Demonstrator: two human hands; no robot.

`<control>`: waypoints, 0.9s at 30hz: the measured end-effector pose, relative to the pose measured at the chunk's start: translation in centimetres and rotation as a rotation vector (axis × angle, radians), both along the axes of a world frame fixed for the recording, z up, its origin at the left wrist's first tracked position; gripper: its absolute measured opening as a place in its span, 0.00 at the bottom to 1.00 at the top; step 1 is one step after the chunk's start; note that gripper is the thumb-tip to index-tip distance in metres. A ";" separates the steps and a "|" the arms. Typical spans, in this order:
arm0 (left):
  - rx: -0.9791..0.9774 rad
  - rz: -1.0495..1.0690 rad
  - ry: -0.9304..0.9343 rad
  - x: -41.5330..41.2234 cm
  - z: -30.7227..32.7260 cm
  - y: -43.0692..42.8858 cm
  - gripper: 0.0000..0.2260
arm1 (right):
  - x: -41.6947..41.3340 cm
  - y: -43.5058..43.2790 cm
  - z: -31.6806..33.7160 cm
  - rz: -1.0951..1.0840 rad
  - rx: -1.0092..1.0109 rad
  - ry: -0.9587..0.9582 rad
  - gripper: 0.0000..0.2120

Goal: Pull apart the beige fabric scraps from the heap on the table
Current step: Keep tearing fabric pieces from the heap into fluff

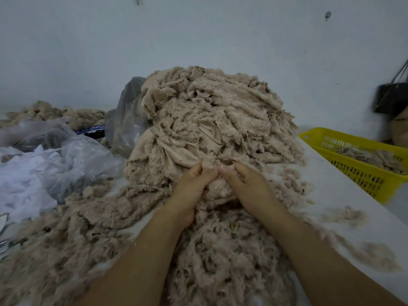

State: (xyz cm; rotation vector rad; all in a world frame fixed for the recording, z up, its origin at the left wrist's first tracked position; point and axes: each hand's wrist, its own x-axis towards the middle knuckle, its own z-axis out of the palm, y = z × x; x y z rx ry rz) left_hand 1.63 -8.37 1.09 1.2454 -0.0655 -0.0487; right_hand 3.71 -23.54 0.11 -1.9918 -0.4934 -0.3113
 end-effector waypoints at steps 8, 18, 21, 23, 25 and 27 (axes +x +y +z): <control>-0.275 0.027 0.088 0.8 0.1 0.9 0.17 | 0.5 -0.5 -0.2 -0.049 -0.004 -0.016 0.21; -0.581 0.314 -0.021 1.9 -0.2 2.8 0.11 | 1.1 -2.1 -0.2 -0.146 0.296 0.173 0.28; -0.399 0.314 -0.041 1.9 -0.4 2.4 0.13 | 2.2 -3.3 -0.2 -0.298 0.499 0.255 0.33; -0.073 0.331 -0.089 1.6 -0.4 1.6 0.17 | 3.0 -3.3 -0.5 -0.293 0.615 0.334 0.30; 0.341 0.314 -0.161 1.1 -0.6 1.1 0.17 | 3.1 -3.0 -0.5 -0.284 0.720 0.407 0.28; 0.640 0.144 -0.234 0.5 -0.8 0.6 0.20 | 3.2 -2.9 -0.3 -0.245 0.845 0.430 0.23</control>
